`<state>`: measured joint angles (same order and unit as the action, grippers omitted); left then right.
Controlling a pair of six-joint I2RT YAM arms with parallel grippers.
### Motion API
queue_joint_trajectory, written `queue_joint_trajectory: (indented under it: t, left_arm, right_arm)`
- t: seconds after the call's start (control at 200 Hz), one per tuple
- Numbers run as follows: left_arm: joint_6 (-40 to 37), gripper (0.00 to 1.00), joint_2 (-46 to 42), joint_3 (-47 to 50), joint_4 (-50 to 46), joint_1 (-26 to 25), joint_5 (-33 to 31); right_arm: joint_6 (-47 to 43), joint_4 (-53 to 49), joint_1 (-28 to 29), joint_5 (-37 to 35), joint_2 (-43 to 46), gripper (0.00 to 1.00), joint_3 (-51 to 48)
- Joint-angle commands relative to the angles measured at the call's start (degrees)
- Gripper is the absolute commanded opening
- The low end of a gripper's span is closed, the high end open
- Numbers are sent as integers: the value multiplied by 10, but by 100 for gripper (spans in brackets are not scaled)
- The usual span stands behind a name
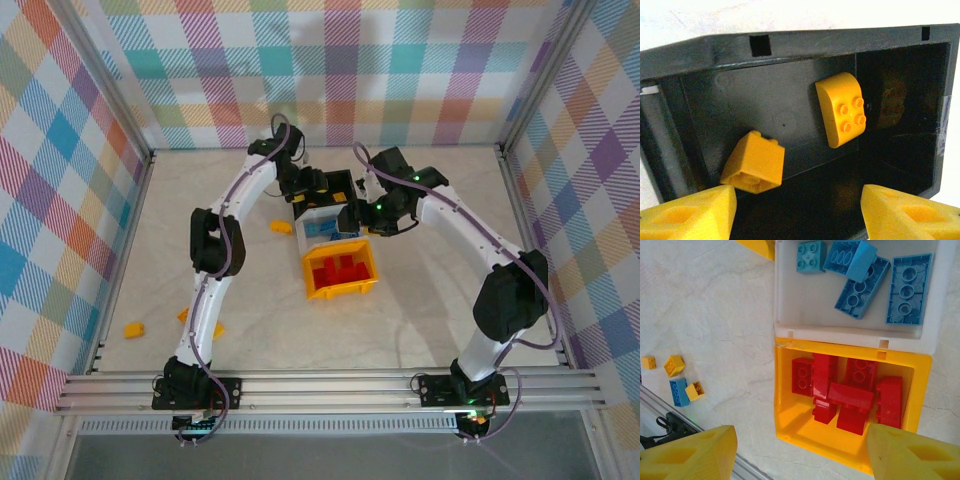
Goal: Sort the legos into containers by color
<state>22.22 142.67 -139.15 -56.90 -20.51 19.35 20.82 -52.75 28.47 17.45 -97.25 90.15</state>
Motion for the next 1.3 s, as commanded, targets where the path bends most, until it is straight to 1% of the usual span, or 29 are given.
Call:
queue_joint_trajectory:
  t: [0.0, 0.105, 0.195, 0.28, 0.365, 0.465, 0.535, 0.61, 0.71, 0.76, 0.895, 0.995, 1.055, 1.185, 1.295]
  left_arm:
    - [-41, 69, -86, 11, -44, 3, -40]
    - [-80, 71, -145, 95, -58, 13, -104]
    - [-83, 73, -187, 182, -57, 27, -144]
    - [-64, 76, -221, 257, -41, 43, -140]
    - [-55, 84, -239, 307, -21, 48, -140]
    - [-45, 88, -227, 317, -20, 48, -139]
    - [-20, 90, -215, 314, -25, 49, -140]
    - [23, 91, -206, 315, -27, 53, -139]
    - [100, 92, -202, 322, -27, 57, -150]
    - [139, 93, -201, 336, -13, 61, -132]
    - [282, 100, -201, 389, 48, 65, -86]
    - [392, 100, -198, 426, 89, 62, -61]
    - [446, 100, -201, 442, 111, 58, -65]
    - [519, 100, -207, 447, 128, 51, -99]
    - [554, 100, -198, 448, 143, 51, -105]
  right_arm:
    - [11, 1, -1, 19, -16, 70, 26]
    - [10, 2, 4, 27, -27, 70, 32]
    - [6, 3, 10, 27, -31, 70, 32]
    - [5, 3, 11, 28, -32, 70, 31]
    - [3, 2, 11, 28, -30, 70, 28]
    - [-1, 0, 11, 28, -28, 70, 25]
    - [-3, -1, 11, 26, -23, 71, 20]
    - [-5, 1, 12, 24, -17, 71, 9]
    - [-6, 5, 12, 23, -11, 71, -5]
    - [-7, 8, 12, 23, -9, 71, -11]
    - [-5, 18, 11, 23, -6, 71, -25]
    - [-3, 26, 11, 26, -6, 71, -31]
    - [-2, 30, 11, 27, -7, 71, -34]
    - [1, 40, 11, 26, -1, 71, -47]
    - [4, 47, 12, 24, 5, 71, -61]
